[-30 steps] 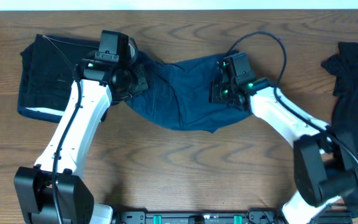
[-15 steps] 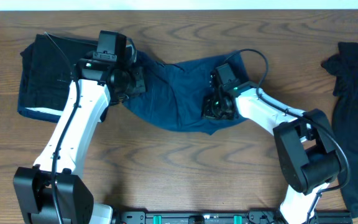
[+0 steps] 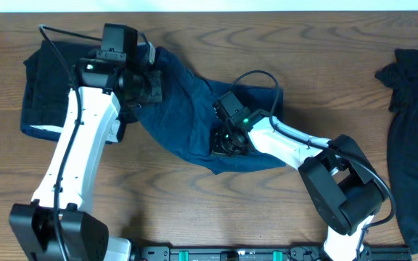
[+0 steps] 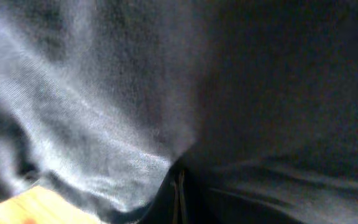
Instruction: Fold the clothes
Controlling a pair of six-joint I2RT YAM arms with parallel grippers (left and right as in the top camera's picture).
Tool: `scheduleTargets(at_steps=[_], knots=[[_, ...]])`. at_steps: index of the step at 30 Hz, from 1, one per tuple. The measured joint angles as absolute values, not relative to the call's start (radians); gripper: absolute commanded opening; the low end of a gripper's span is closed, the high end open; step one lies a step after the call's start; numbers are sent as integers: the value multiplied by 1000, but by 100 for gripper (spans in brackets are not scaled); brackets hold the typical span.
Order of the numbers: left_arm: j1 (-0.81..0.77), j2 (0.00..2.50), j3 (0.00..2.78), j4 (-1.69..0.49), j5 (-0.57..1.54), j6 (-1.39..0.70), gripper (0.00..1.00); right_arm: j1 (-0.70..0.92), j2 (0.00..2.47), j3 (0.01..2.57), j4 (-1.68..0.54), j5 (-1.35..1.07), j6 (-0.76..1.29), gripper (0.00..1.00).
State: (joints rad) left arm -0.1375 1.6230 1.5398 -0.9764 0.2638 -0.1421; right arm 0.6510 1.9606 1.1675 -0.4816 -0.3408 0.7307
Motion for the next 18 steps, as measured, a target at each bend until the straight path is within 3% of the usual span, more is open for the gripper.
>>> scheduleTargets(at_steps=[8,18], knots=[[-138,1623,1559,-989,264,-129,6,592,1942,1215,-617,-395,667,1],[-138,1623,1559,-992,264,-134,6,403,1732,1296,-886,-252,542,1]])
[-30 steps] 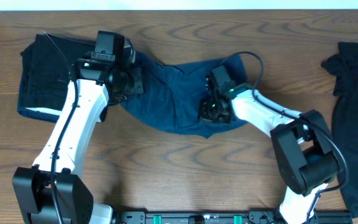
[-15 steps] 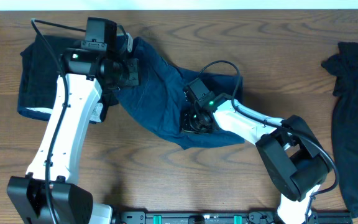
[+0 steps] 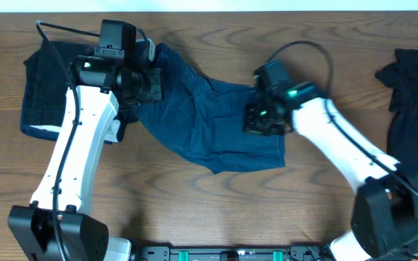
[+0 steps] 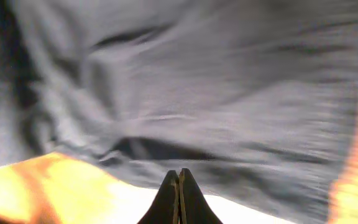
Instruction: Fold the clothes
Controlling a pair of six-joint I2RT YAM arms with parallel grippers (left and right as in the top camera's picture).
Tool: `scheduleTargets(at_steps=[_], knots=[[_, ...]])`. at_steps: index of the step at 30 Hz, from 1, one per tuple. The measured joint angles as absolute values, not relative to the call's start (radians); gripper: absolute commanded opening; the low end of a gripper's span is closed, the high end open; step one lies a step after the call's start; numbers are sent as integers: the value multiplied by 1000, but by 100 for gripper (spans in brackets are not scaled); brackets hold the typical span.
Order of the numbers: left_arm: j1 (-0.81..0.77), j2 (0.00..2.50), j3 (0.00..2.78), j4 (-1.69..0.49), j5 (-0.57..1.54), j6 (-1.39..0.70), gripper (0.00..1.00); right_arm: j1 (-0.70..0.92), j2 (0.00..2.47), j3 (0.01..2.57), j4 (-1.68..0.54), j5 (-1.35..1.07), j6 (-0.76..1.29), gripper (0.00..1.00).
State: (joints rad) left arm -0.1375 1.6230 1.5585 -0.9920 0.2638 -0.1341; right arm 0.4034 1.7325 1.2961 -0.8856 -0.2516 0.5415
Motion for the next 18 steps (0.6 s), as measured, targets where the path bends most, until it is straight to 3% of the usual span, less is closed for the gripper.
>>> scheduleTargets(at_steps=[7,18], knots=[[-138,1623,1559,-996,264,-168,6,270,1739,1251,-870,-170,463,1],[-178,1623,1559,-994,263,-260,6,223,1745,1040,-585,-160,406,1]])
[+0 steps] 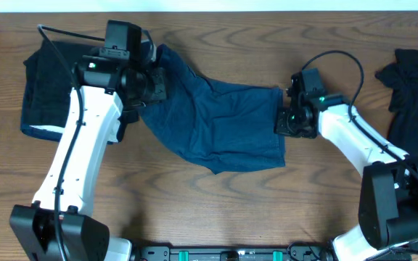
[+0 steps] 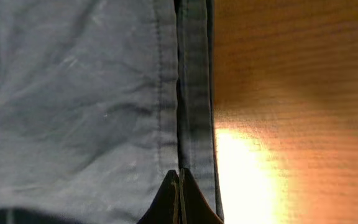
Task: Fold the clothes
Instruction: 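Fold the left end rightward over the stack with the left gripper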
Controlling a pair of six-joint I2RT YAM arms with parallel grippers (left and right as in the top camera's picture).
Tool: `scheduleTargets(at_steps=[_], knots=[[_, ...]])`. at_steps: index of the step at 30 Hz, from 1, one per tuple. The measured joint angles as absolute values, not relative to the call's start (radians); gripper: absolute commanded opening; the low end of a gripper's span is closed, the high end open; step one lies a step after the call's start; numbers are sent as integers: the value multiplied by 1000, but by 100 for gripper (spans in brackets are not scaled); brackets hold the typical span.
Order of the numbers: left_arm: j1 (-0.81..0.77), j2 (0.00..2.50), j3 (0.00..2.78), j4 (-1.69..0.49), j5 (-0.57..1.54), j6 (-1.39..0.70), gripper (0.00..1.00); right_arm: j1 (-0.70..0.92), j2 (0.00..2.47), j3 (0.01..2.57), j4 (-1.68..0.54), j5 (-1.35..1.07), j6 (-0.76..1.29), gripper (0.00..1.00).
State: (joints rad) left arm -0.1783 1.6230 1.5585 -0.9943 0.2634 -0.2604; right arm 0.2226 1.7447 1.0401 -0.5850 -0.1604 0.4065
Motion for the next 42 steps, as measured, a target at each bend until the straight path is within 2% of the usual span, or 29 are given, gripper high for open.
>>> scheduleTargets(at_steps=[6,13,22,42], knots=[[-222,1623,1559,-960,263,-309,6,223,1746,910,-426,-162,417,1],[-278,1638,1559,-923,263,-380,6,222,1724,851,-352,-167,483,1],[-382,1692,1559,-832,263,-474,6,222,1715,834,-339,-191,519,1],[-642,1861,1559,-709,263,-527,6,222,1714,830,-339,-210,524,1]])
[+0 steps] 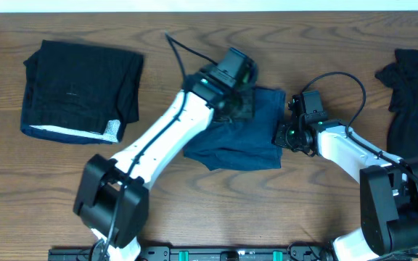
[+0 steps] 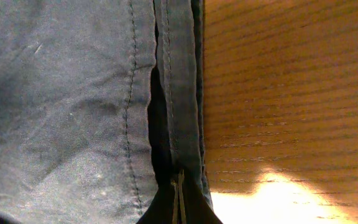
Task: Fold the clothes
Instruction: 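Fold the left end rightward over the stack with the left gripper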
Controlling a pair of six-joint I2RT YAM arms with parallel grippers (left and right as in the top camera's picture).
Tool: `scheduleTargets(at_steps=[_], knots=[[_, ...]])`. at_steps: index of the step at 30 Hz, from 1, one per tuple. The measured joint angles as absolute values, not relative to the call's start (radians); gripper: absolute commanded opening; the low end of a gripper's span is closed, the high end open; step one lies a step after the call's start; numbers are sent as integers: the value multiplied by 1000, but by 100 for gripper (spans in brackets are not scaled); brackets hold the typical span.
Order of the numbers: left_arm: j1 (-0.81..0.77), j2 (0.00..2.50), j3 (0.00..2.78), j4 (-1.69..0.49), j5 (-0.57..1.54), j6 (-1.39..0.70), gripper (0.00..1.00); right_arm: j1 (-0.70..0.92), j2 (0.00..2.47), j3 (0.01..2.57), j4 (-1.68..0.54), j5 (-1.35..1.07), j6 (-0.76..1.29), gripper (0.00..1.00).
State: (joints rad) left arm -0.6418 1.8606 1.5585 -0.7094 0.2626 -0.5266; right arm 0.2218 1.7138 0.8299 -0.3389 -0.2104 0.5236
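Observation:
The blue garment (image 1: 227,145) lies at mid-table, doubled over into a short block. My left arm reaches across from the left, and its gripper (image 1: 244,107) sits on the garment's upper right part, gripping the cloth; its fingers are hidden under the wrist. My right gripper (image 1: 283,136) is at the garment's right edge. In the right wrist view the right gripper (image 2: 179,186) is shut, its tips resting on the stitched hem (image 2: 182,93) next to bare wood.
A folded black garment (image 1: 78,87) lies at the far left of the wooden table (image 1: 194,217). A loose pile of black clothes (image 1: 416,109) fills the right edge. The right arm's cable loops above its wrist.
My left gripper has gone from the garment's left end, near the black stack, to its right part, bringing that end over. The garment is now half as long. My right gripper stayed at the hem.
At first my left gripper held the blue garment's left end and my right gripper was shut in its middle. The right gripper was then farther right, and then at the right hem. Now the left end lies over the right half.

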Motion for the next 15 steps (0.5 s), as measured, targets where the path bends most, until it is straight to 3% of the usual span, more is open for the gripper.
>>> scheduleTargets(at_steps=[15], knots=[[-725,1884,1559,-622,196,-554,6,222,1714,830,-339,-210,524,1]])
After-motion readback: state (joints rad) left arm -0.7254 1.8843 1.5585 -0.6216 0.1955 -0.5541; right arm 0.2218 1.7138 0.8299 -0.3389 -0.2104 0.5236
